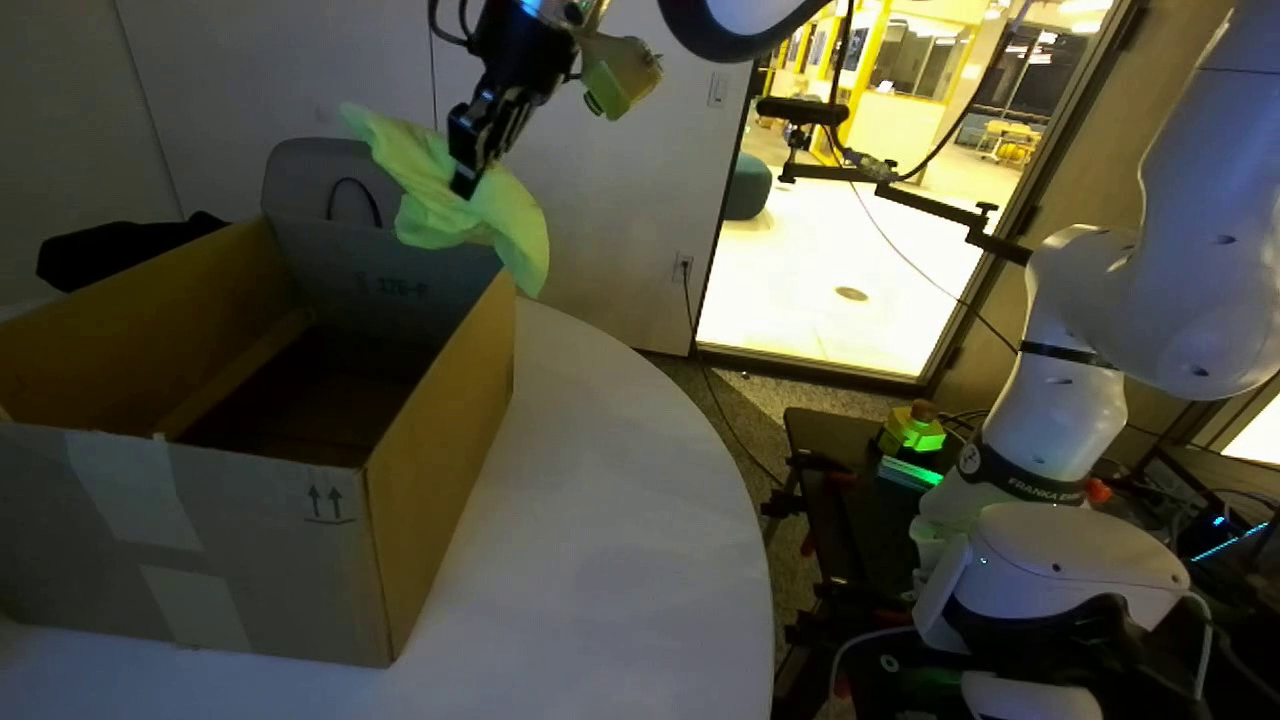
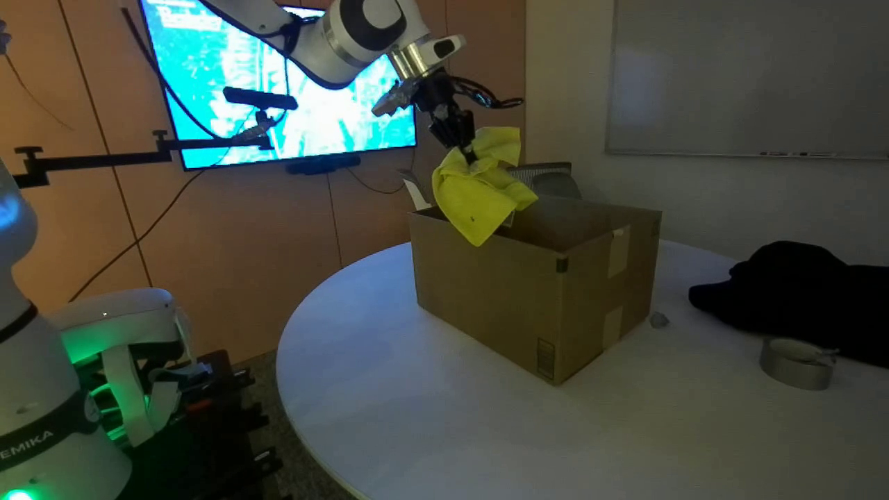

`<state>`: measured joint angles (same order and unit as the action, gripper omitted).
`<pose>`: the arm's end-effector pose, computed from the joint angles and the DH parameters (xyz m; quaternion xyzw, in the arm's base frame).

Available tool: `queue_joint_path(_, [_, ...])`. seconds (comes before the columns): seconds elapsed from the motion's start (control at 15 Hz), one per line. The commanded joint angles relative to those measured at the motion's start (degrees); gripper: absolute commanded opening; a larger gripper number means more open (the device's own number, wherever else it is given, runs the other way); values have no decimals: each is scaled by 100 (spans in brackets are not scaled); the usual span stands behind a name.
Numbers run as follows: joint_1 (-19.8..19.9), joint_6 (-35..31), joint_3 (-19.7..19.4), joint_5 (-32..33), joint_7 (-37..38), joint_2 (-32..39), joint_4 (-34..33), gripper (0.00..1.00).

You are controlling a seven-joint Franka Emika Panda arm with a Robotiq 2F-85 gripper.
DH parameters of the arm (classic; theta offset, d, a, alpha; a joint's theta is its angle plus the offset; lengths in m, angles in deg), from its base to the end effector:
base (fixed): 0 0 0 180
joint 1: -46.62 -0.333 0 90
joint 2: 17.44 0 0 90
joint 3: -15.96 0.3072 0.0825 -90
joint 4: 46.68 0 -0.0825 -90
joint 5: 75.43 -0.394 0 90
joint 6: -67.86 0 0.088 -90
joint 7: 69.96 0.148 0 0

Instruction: Put the marker on the towel then put the towel in the box

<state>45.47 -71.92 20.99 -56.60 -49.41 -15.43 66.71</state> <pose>0.6238 0.0580 0.4456 0.9693 -0.0220 0.2325 0.0765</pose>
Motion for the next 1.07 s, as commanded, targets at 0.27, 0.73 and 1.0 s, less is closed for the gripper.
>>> queue_joint_path(0.27, [-728,-27,-332,332,564,2178,-2101,9])
queue_joint_path(0.73, [-1052,306,-731,53,251,3297,-3203,38])
queue_joint_path(1.0, [-945,535,-729,-26,-259,3287,-3225,60])
